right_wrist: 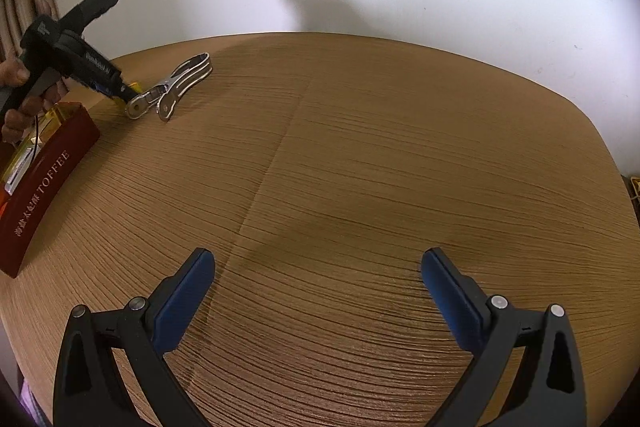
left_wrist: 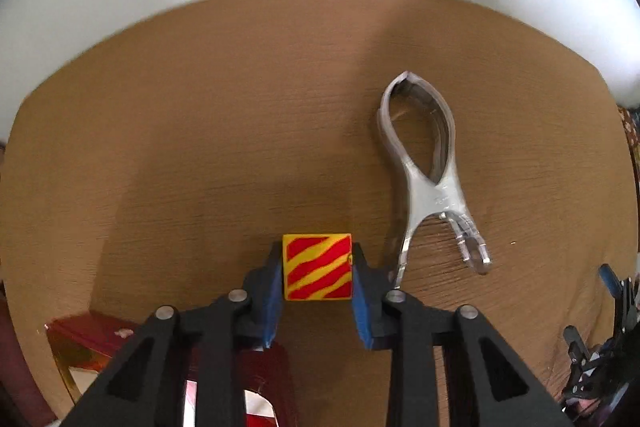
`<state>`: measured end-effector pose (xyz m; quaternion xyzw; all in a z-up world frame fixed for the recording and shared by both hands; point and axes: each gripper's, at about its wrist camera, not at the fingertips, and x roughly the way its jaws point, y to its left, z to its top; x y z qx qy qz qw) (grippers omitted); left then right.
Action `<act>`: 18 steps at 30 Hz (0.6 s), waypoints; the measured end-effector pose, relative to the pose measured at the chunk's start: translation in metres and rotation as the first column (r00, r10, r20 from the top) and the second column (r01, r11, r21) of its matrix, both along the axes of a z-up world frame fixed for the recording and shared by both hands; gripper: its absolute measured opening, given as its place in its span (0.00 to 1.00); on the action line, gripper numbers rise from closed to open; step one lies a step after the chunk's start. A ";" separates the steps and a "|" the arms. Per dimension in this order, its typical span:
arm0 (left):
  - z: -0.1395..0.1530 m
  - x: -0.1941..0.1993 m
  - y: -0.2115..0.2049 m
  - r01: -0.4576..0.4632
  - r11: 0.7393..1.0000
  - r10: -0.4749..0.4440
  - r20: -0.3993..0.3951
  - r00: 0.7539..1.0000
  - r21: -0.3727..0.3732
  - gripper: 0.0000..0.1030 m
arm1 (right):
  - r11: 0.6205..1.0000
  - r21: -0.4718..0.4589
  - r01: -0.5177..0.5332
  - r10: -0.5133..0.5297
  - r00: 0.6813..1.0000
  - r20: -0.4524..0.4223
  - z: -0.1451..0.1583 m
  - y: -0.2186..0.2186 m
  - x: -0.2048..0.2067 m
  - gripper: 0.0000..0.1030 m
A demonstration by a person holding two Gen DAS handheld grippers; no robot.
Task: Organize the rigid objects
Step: 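Grasp the yellow-red striped cube with the left tool, then lower the striped cube into the tin and open the left tool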
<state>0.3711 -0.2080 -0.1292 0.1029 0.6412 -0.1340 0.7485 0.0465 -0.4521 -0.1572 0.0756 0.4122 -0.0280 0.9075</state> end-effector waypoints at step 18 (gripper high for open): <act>0.119 -0.141 0.093 -0.179 0.965 0.218 0.207 0.954 -0.190 0.29 | 1.000 -0.028 0.014 -0.015 0.999 -0.029 -0.006 0.006 0.013 0.99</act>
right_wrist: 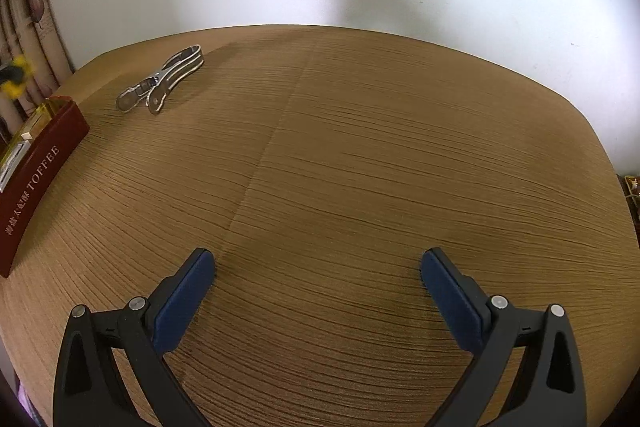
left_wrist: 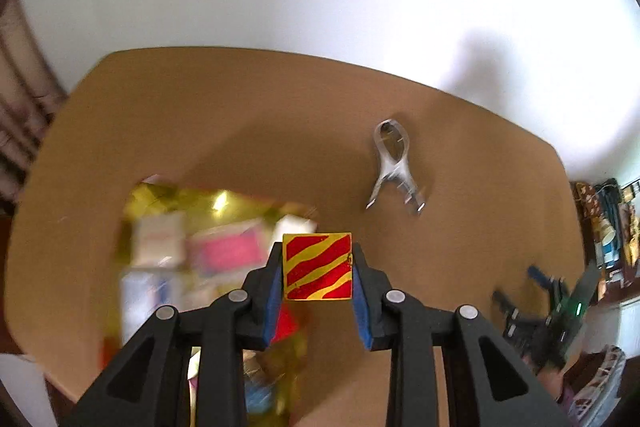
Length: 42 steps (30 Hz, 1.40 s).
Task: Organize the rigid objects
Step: 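Lower the striped cube into the tin and open the left tool, then grasp the silver clip with the right tool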
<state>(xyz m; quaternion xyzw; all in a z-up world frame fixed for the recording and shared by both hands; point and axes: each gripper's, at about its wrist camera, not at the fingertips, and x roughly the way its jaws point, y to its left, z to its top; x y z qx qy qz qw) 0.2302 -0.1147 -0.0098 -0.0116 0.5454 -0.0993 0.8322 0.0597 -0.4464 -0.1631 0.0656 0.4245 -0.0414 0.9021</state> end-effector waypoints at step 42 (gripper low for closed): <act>-0.002 -0.232 0.080 -0.365 0.927 0.316 0.338 0.887 0.092 0.42 | 0.994 0.091 -0.067 0.065 0.998 0.024 0.039 0.032 0.049 1.00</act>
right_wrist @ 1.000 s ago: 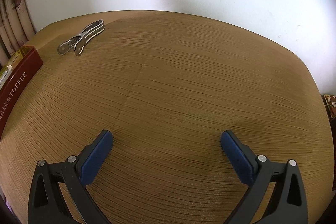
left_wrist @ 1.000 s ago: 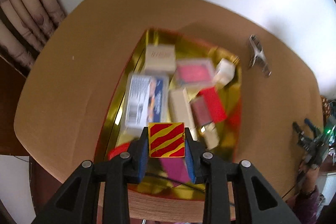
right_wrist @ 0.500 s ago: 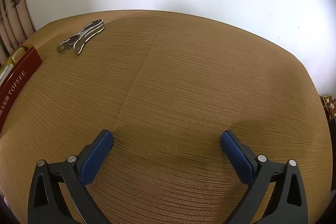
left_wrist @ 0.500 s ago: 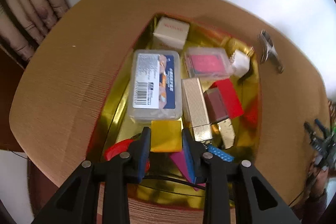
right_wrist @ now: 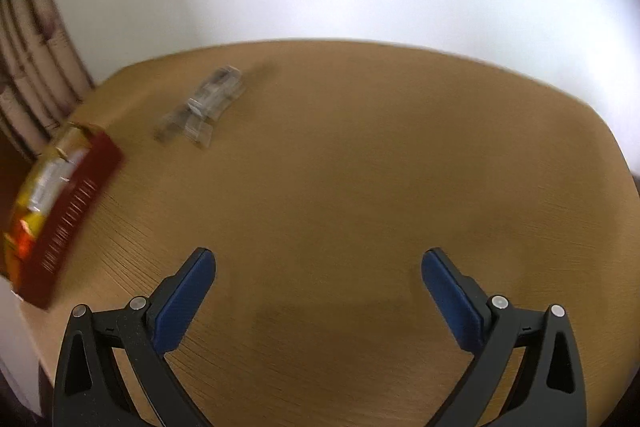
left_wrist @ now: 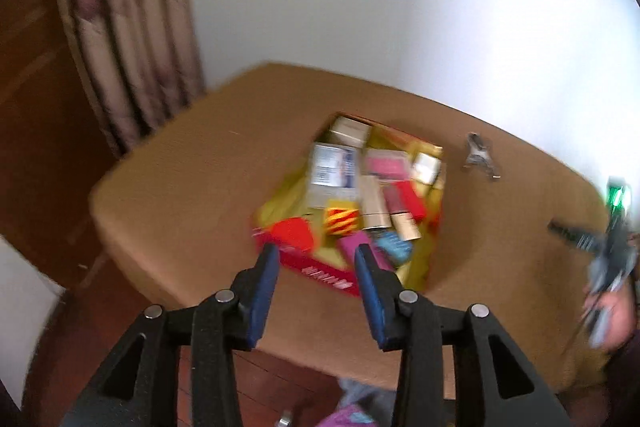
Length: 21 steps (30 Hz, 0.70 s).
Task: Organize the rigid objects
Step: 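Grasp the silver clip with the right tool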
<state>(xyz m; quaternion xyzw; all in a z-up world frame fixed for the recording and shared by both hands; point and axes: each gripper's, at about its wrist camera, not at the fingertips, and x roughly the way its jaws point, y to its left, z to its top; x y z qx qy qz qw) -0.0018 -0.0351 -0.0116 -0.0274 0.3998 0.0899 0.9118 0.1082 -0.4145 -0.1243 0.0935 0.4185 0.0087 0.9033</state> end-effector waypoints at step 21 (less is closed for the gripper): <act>-0.070 0.008 0.048 -0.079 0.990 0.065 -0.113 0.991 -0.118 0.45 | 0.994 -0.039 0.105 -0.111 0.957 -0.269 0.009 0.091 0.204 0.73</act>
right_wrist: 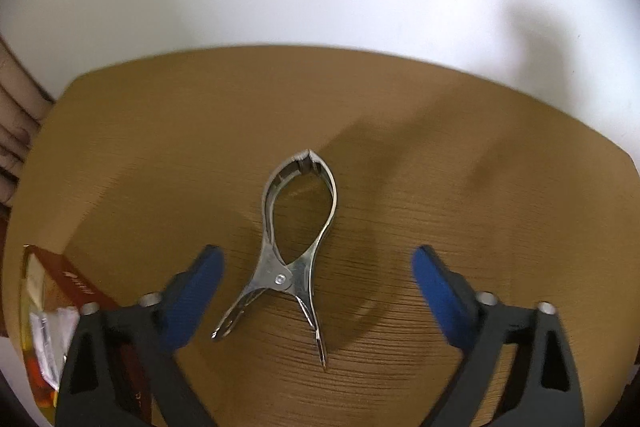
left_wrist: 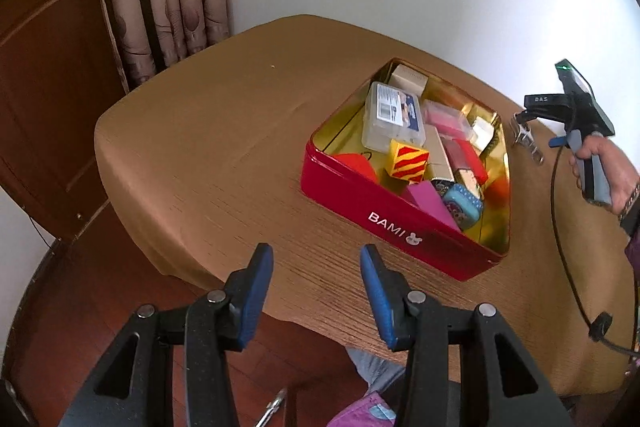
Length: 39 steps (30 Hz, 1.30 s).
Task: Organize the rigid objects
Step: 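Grasp the silver clip with the right tool, then lower the silver clip into the tin and open the right tool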
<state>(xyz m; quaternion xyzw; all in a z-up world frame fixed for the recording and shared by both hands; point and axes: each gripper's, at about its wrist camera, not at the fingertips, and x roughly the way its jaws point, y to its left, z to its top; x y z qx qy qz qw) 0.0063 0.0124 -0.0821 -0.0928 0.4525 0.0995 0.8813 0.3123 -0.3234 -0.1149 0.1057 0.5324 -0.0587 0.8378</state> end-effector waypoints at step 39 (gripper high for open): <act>0.008 -0.008 -0.014 0.013 0.996 -0.014 0.017 1.000 0.091 0.46 | 0.874 0.290 -0.391 0.364 0.920 0.143 0.029 0.149 -0.096 0.29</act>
